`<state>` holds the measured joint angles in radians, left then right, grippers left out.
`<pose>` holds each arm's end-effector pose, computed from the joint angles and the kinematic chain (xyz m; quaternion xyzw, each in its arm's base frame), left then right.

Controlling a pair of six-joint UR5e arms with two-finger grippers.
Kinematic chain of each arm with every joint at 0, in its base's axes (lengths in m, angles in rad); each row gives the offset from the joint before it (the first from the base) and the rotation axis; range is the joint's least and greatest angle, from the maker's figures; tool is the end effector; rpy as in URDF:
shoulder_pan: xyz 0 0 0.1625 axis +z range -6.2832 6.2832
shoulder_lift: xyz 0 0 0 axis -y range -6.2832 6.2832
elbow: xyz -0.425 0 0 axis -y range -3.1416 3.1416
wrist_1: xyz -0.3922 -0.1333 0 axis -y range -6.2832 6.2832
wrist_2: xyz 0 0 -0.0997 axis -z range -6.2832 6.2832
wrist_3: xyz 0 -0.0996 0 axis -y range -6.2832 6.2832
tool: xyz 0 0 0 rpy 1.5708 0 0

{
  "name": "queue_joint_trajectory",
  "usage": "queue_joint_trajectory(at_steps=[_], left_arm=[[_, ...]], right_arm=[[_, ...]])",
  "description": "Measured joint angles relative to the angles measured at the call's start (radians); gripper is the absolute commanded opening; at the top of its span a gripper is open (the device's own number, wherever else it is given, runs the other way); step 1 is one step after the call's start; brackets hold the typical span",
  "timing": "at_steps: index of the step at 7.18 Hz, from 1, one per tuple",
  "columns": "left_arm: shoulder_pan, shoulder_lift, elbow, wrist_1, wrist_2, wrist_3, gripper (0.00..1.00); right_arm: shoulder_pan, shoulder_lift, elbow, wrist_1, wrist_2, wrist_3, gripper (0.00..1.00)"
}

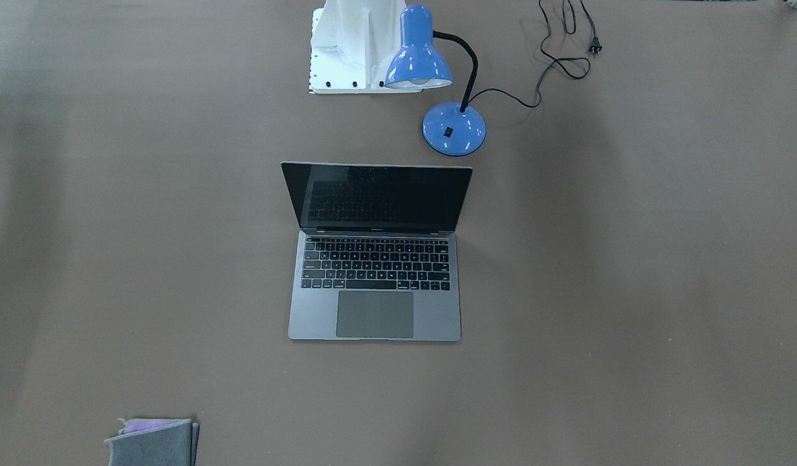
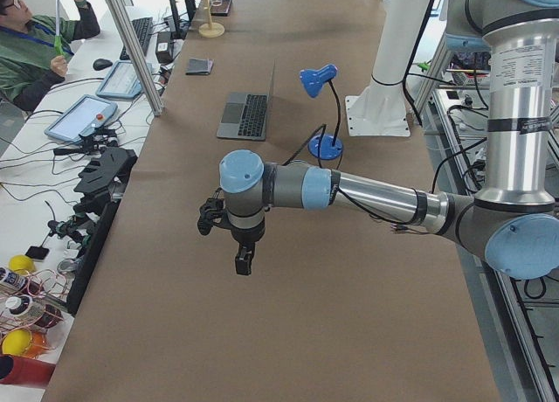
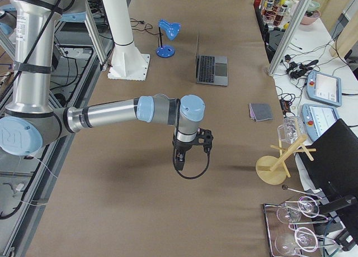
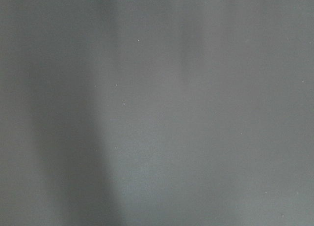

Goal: Close laptop

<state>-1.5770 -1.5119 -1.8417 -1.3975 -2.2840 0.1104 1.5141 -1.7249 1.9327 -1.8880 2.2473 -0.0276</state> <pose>-0.0710 -0.4605 0.5756 0.0384 0.3474 0.0555 0.9353 0.0476 -0.4125 0.5896 -0.0564 -0.3306 -0.0216 0.9419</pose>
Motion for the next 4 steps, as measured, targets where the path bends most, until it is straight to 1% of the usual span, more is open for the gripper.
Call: queue_joint_trajectory(at_steps=[2, 4], left_arm=[[0.002, -0.011, -0.004, -0.017, 0.005, -0.002, 0.99], [0.005, -0.034, 0.0, -0.032, 0.006, -0.006, 0.99]], right_arm=[[0.0, 0.001, 0.006, 0.012, -0.001, 0.002, 1.0], [0.0, 0.0, 0.01, 0.102, 0.003, 0.006, 1.0]])
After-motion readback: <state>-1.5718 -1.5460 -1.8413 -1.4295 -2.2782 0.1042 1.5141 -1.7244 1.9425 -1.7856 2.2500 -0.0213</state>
